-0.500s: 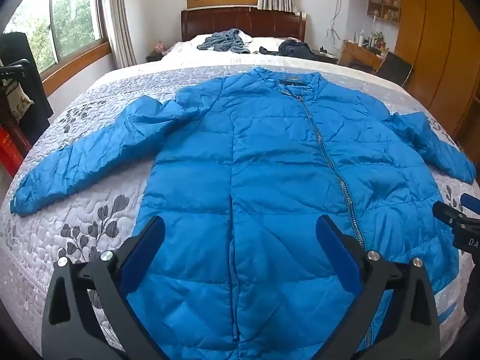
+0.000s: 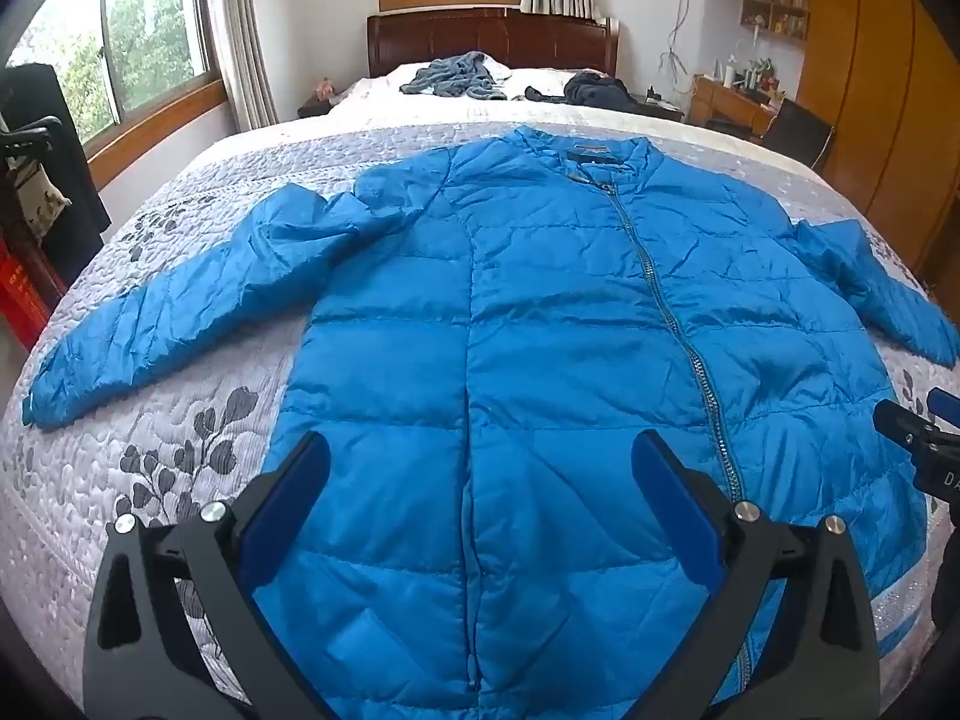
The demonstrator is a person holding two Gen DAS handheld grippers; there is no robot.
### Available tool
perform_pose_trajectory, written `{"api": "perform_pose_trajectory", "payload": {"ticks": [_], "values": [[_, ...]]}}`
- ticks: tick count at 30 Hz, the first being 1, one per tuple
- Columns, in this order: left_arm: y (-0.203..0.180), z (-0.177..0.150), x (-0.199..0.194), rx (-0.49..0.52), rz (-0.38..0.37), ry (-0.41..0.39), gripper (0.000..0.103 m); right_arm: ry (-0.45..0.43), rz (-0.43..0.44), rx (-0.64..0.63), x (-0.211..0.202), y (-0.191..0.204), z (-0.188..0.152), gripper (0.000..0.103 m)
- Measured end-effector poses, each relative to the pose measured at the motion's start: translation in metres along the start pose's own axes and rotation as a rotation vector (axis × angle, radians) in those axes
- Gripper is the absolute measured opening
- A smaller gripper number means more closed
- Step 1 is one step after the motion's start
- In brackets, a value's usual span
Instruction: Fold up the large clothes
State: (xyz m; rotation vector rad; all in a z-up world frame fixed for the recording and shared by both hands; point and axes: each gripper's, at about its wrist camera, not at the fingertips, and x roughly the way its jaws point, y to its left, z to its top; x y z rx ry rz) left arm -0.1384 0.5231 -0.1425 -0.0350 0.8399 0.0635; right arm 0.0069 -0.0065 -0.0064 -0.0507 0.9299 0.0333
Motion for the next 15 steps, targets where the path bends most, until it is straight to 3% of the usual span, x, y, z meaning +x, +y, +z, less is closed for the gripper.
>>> {"api": "perform_pose_trajectory", "payload": {"ticks": [15], "values": [[0.0001,0.0,-0.0016,0.004,0.004,-0.004,0.099,0.002,0.002,-0.005,0.0015,0.0024,0.0007,0.099]]}}
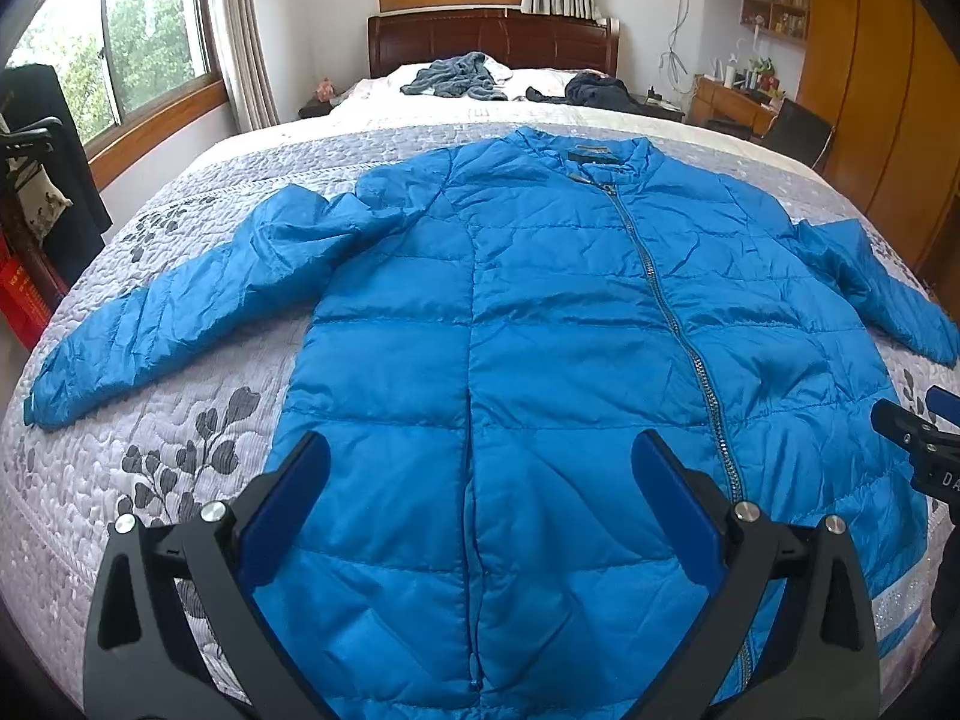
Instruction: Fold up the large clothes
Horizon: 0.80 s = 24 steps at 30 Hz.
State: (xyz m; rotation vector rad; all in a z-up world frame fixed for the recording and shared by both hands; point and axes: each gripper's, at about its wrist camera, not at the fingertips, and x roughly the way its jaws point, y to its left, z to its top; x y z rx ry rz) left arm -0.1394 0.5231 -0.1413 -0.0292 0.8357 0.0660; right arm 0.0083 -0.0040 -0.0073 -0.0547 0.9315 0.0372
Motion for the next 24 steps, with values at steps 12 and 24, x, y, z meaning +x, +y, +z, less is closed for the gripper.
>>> {"api": "perform_pose_trajectory", "payload": {"ticks": [12,24], "values": [[0.0016,-0.0001,-0.0031,-0.001,0.004,-0.005,0.099,-0.007,0.001,0.001,-0.0027,0.0003,0.0005,0.099],[0.0019,-0.0011,-0.0051,-0.002,0.006,-0.004,0.1,-0.005,0.001,0.001,-0.0029,0.0002,0.0006,0.099]]}}
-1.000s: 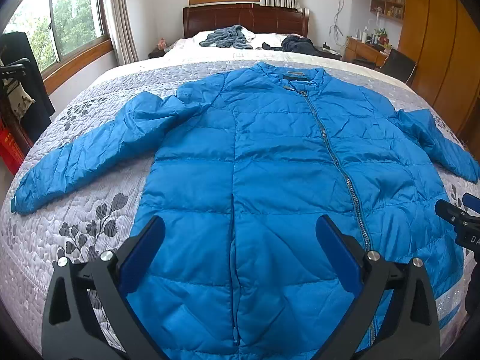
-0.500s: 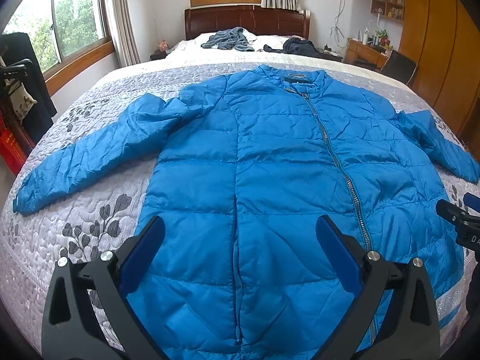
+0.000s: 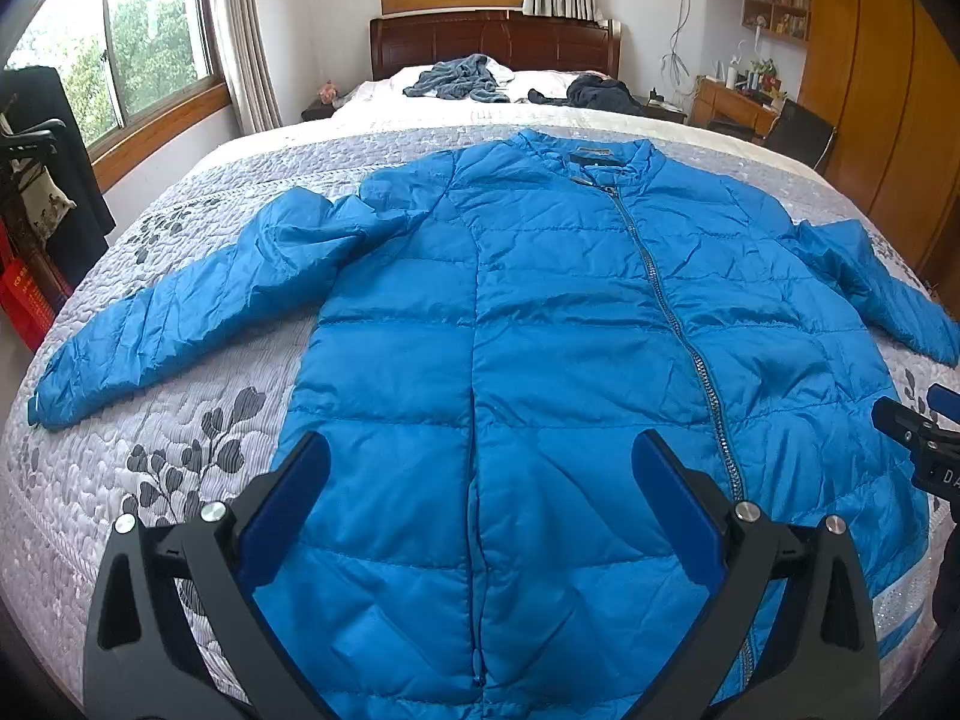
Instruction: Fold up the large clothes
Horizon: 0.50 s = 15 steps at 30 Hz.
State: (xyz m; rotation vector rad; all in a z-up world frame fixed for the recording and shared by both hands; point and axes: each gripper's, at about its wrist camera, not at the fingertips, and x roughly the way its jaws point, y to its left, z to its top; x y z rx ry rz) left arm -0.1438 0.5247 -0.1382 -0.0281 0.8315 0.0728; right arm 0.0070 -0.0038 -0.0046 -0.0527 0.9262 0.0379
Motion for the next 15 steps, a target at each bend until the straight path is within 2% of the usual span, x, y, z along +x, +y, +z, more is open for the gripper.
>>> {"api": "perform_pose_trajectory", "payload": {"ticks": [15], "values": [[0.0008,-0.0002,-0.0013,-0.002,0.002,-0.003,0.1,-0.003,-0.001,-0.003,-0.0009,0.0,0.0006,0.099]]}}
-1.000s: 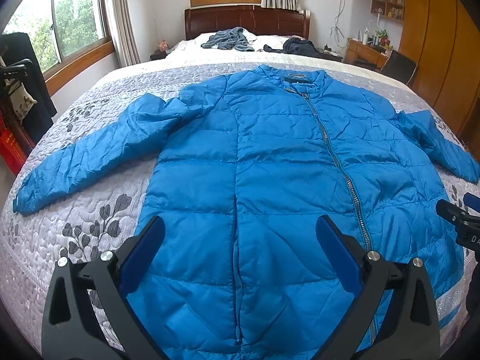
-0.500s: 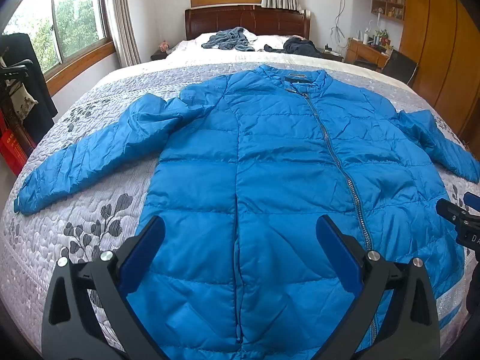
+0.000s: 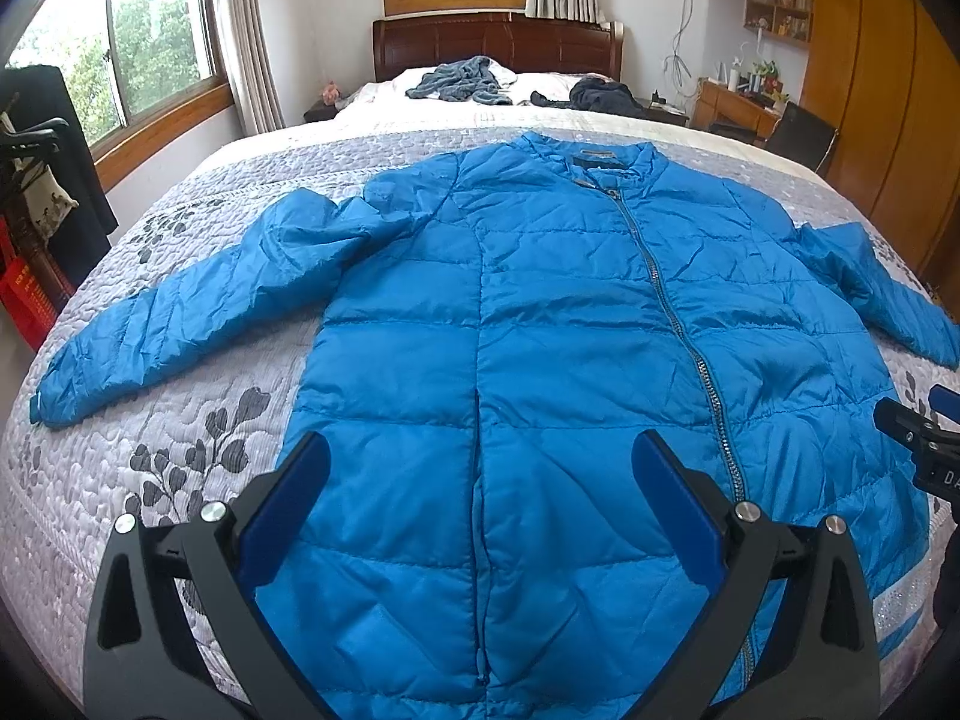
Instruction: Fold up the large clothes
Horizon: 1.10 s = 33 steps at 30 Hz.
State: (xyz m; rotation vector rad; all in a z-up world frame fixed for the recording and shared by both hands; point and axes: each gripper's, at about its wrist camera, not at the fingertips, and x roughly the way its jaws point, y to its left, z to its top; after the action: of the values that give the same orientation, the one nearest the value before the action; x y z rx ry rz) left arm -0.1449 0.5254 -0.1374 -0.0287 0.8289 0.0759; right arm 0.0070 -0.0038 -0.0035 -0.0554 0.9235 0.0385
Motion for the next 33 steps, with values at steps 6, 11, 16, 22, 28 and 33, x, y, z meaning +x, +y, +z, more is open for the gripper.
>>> {"api": "perform_pose_trajectory", "payload": {"ticks": [6,11,16,22,28,33], "values": [[0.0,0.0,0.0,-0.001,0.001,0.0,0.1,0.0,0.0,0.0,0.0,0.0,0.0,0.099],[0.001,0.0,-0.001,-0.004,0.002,0.001,0.1,0.0,0.0,0.0,0.0,0.0,0.0,0.099],[0.001,0.0,-0.001,-0.005,0.003,0.001,0.1,-0.001,-0.001,0.001,0.0,0.0,0.0,0.099],[0.001,0.0,0.0,-0.004,0.004,0.004,0.1,-0.001,0.0,0.0,0.0,0.0,0.0,0.099],[-0.008,0.01,0.006,0.012,-0.028,0.016,0.1,-0.02,0.003,0.008,-0.001,-0.01,0.003,0.099],[-0.031,0.036,0.018,-0.004,-0.13,0.006,0.1,0.004,0.057,0.156,0.011,-0.085,0.02,0.099]]}}
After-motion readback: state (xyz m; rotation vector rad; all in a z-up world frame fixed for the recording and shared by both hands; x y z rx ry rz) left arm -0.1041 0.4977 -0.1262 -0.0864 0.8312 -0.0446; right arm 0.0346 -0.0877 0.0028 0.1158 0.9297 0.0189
